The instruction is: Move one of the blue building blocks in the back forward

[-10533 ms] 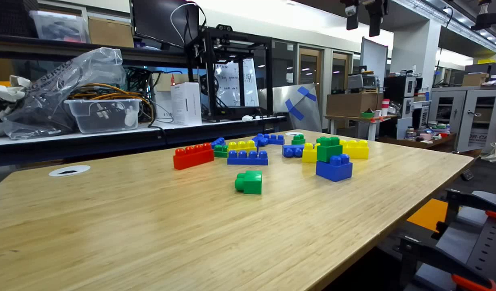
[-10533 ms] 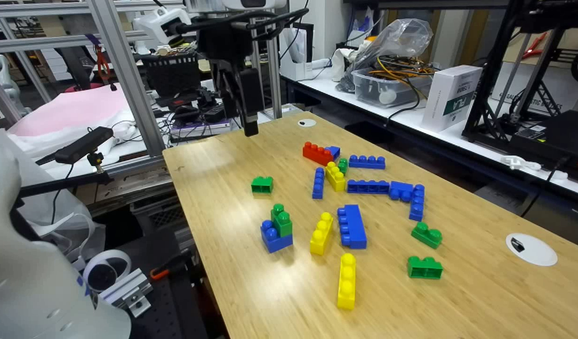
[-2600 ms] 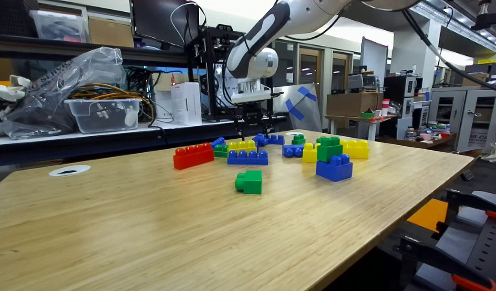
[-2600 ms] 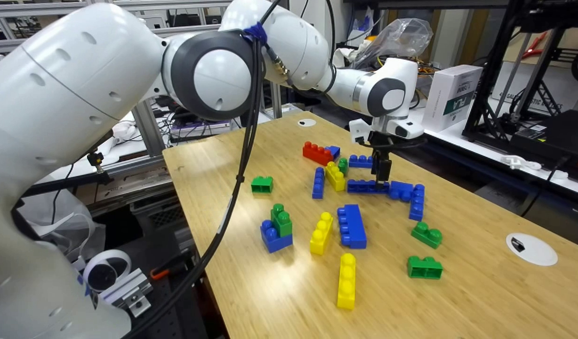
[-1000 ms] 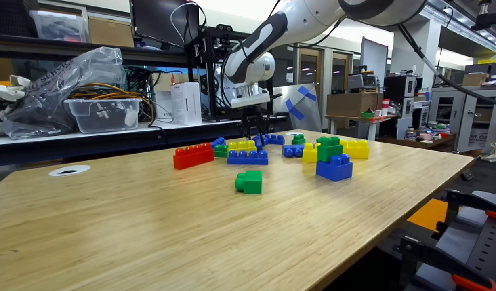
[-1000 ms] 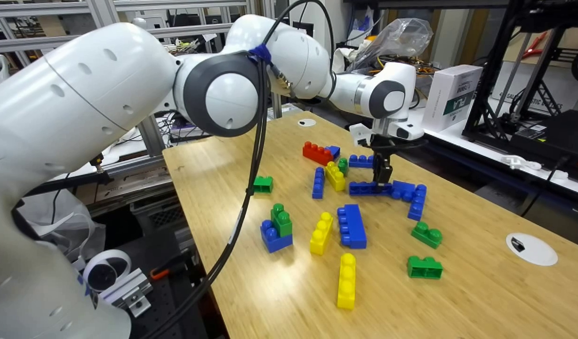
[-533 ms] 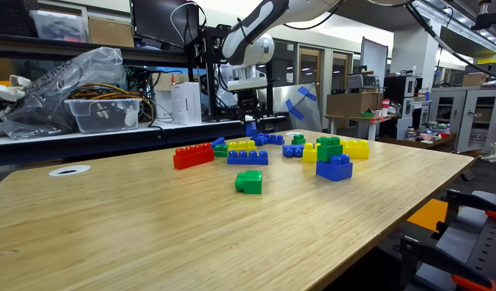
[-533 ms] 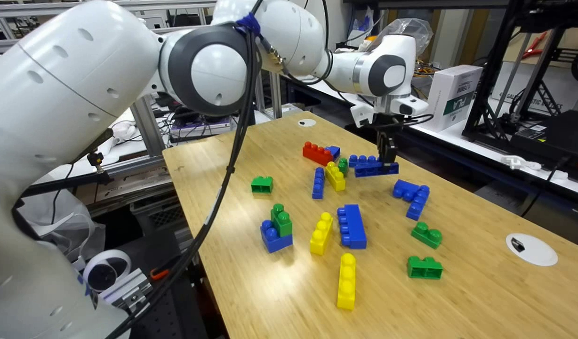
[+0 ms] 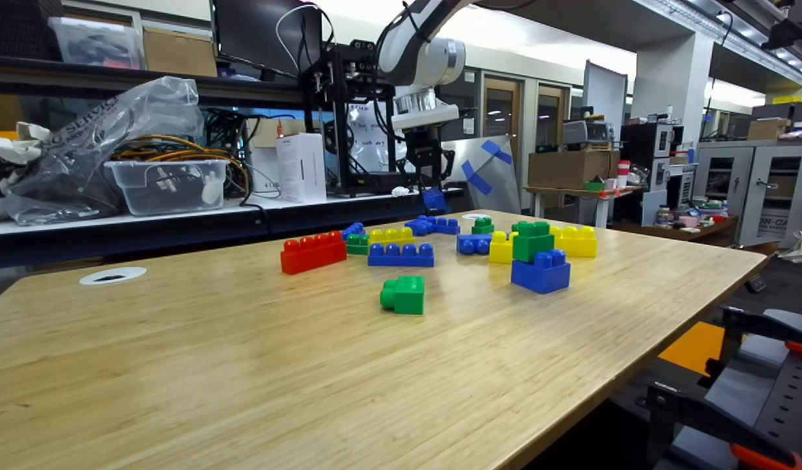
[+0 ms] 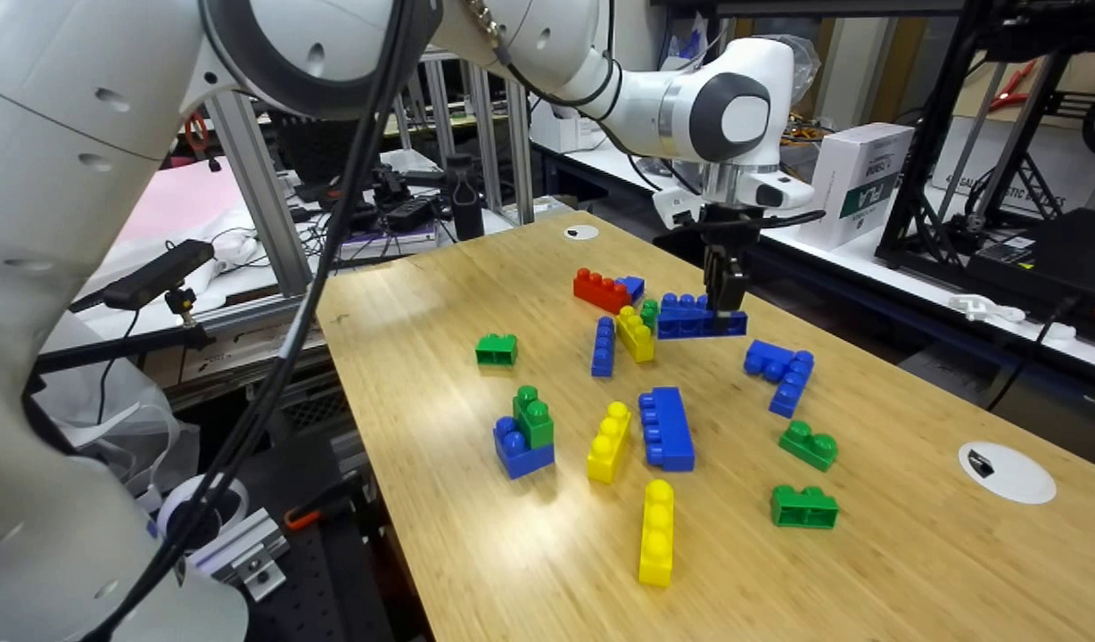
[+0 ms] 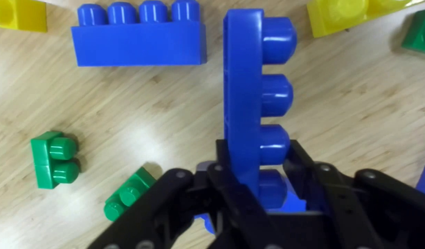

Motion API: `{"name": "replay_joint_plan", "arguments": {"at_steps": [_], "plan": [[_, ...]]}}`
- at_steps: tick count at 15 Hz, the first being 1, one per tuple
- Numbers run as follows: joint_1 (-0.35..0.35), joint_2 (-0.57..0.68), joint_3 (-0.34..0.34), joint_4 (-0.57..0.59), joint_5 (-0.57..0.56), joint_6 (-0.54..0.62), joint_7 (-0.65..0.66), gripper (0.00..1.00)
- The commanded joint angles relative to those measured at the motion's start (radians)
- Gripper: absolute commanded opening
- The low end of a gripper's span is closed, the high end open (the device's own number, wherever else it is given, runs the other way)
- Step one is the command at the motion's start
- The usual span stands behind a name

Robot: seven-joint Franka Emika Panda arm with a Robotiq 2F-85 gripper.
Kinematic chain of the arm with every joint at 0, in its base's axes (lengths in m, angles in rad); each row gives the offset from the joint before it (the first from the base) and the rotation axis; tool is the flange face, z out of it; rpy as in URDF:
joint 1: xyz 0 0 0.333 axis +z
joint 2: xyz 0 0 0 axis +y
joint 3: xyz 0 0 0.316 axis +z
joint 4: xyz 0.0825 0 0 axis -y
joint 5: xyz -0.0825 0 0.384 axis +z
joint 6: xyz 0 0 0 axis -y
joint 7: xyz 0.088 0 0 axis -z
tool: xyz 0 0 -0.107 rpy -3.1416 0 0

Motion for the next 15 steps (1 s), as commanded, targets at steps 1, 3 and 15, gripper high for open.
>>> {"name": "replay_joint_plan", "arguments": {"at_steps": [1,3,15], "plan": [[-0.005,-0.148,-0.006,-0.245,0.003,0.111,-0.041,0.18],[-0.011,-0.210,-0.011,-0.350,0.006,0.155,-0.055,0.18],[-0.061,-0.607,0.033,-0.919,0.086,0.497,-0.379,0.18]]}}
